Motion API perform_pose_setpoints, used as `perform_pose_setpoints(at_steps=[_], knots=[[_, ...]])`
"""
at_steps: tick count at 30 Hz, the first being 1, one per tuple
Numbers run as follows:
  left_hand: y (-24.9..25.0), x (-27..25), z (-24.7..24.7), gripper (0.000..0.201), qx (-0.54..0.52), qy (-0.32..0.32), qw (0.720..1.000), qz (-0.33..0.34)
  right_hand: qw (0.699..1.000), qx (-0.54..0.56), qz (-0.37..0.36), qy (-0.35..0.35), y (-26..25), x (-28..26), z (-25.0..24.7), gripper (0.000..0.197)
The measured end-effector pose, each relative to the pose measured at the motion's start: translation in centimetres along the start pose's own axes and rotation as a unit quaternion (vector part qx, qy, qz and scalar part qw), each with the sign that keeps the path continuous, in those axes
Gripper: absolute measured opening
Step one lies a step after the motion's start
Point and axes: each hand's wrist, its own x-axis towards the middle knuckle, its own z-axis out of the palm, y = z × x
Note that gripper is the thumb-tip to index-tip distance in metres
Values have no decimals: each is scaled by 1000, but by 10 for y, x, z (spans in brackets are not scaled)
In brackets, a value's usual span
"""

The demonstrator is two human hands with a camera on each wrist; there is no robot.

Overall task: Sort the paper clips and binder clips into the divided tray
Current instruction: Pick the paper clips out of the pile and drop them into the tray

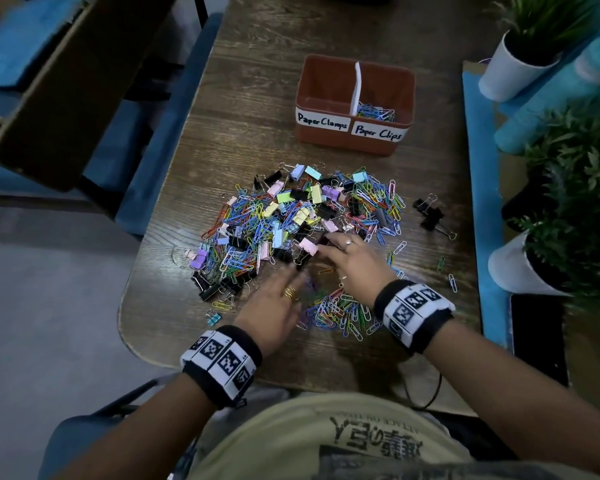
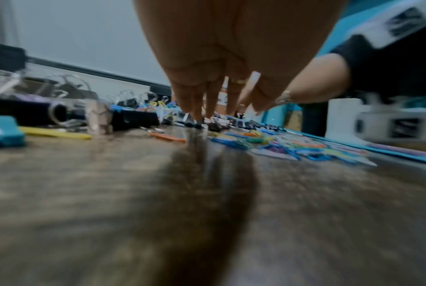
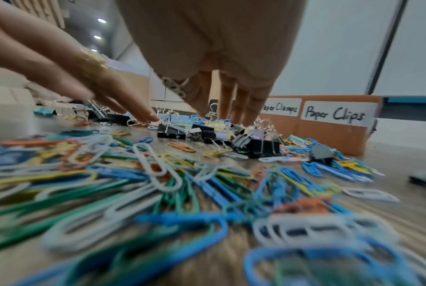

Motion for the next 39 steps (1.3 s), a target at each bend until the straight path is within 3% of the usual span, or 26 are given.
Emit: perform_pose_setpoints(at_steps=[2, 5, 7, 10, 12, 15, 17, 19, 21, 24, 28, 30, 32, 36, 39], knots=[[-7, 4, -2, 52, 4, 2, 998, -65, 999, 21, 45, 13, 10, -16, 5, 57], [-10, 8, 2, 62, 20, -54, 992, -113, 997, 10, 52, -54, 15, -36, 18, 60], [-8, 7, 10, 65, 25, -77, 992, -93, 996, 41, 12, -76, 14, -45, 32, 63], [0, 0, 19, 75, 2, -114, 993, 19, 995, 86, -41, -18, 13, -55, 43, 60], [3, 0, 27, 76, 51, -126, 987, 86, 994, 108, 20, 24, 21, -65, 35, 57], [7, 13, 30, 72, 93, -135, 982, 96, 971, 95, 202, 84, 51, -83, 32, 63], [11, 20, 28, 74, 93, -124, 983, 98, 938, 116, 325, 34, 66, -88, 35, 70], [15, 30, 30, 74, 102, -81, 984, 122, 925, 131, 358, 1, 68, -88, 40, 70], [23, 36, 26, 72, 118, -42, 983, 132, 942, 142, 305, 7, 59, -84, 42, 66], [32, 36, 9, 60, 80, -81, 989, 97, 961, 190, 203, -5, 45, -82, 39, 58], [38, 53, -14, 26, 61, 70, 994, 53, 957, 208, 189, 72, 46, -73, 28, 52], [38, 68, -17, 23, 97, 41, 993, 58, 964, 194, 174, 54, 46, -61, 27, 52], [33, 78, -18, 33, 146, -12, 987, 70, 975, 177, 137, 7, 40, -50, 28, 51], [8, 78, -23, 36, 174, -24, 983, 51, 984, 158, 68, -51, 21, -45, 32, 44], [-4, 69, -34, 34, 158, -27, 987, 28, 982, 180, 46, -23, 15, -52, 34, 37]])
